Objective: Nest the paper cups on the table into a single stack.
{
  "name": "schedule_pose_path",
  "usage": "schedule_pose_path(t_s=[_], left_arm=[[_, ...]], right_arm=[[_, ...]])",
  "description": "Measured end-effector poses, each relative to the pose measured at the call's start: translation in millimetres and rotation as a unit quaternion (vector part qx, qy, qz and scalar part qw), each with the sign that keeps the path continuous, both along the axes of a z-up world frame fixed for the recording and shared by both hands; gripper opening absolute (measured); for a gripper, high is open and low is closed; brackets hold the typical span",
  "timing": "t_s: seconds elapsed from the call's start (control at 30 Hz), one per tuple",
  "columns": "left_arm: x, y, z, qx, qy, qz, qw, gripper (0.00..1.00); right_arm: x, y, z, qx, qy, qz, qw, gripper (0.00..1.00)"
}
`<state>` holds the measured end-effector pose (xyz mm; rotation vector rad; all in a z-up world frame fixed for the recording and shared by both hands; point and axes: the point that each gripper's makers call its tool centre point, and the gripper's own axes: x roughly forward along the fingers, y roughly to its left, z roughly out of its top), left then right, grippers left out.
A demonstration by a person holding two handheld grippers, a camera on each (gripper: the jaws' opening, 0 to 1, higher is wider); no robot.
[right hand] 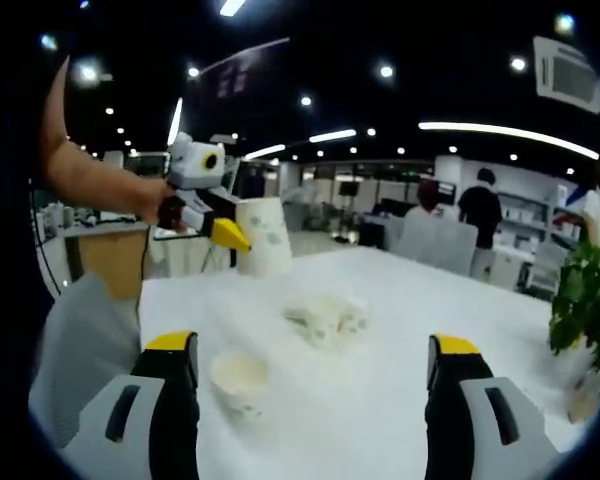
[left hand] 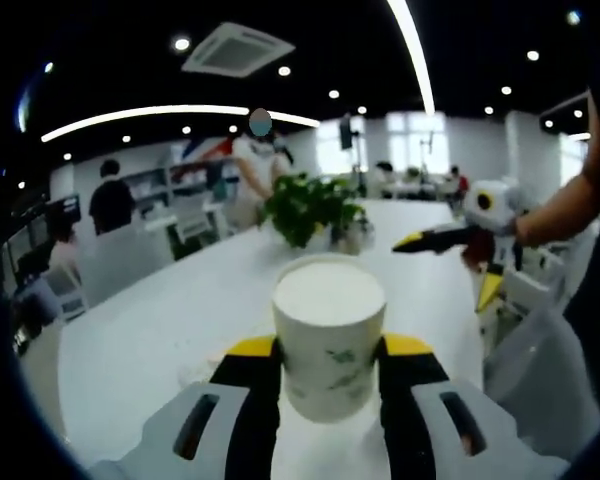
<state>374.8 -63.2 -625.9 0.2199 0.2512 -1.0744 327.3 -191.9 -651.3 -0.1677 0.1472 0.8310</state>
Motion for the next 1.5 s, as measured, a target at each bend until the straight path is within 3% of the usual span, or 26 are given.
schedule_pose_path(t_s=[0.47,0.57,1.0,1.1,1.2,1.37,1.5], left_arm=[[-29.9,-17.4,4.3,-0.011,-0.01,-0.037,0.9992,0.36],[-33.4,-19.8,3.3,-0.015,-0.011,-0.043,0.9989,0.36],[-47.9,-32.7,18.4,-0.061,-0.006,-0.073,0.9954,0.36],[-48.9,-33.4,25.3,-0.077,-0.005,-0.075,0.9942,0.36],[-49.2,-33.5,28.8,-0.091,-0.002,-0.077,0.9929,0.36],[-53.9,-34.2,35.5,-0.112,0.0,-0.083,0.9902,0.36],[-58.6,-35.3,42.4,-0.133,0.002,-0.089,0.9871,0.36]], right_arm=[[-2.0,8.4,7.3,0.0,0.01,0.021,0.9997,0.81],[-1.8,7.4,14.4,0.008,0.012,0.024,0.9996,0.73],[-8.0,27.9,40.4,0.052,0.031,0.075,0.9954,0.58],[-15.0,37.8,44.9,0.083,0.06,0.099,0.9898,0.49],[-16.8,40.9,45.8,0.091,0.068,0.111,0.9873,0.37],[-18.8,46.2,47.2,0.105,0.081,0.12,0.9838,0.37],[-23.2,52.3,48.2,0.13,0.112,0.134,0.9759,0.34]])
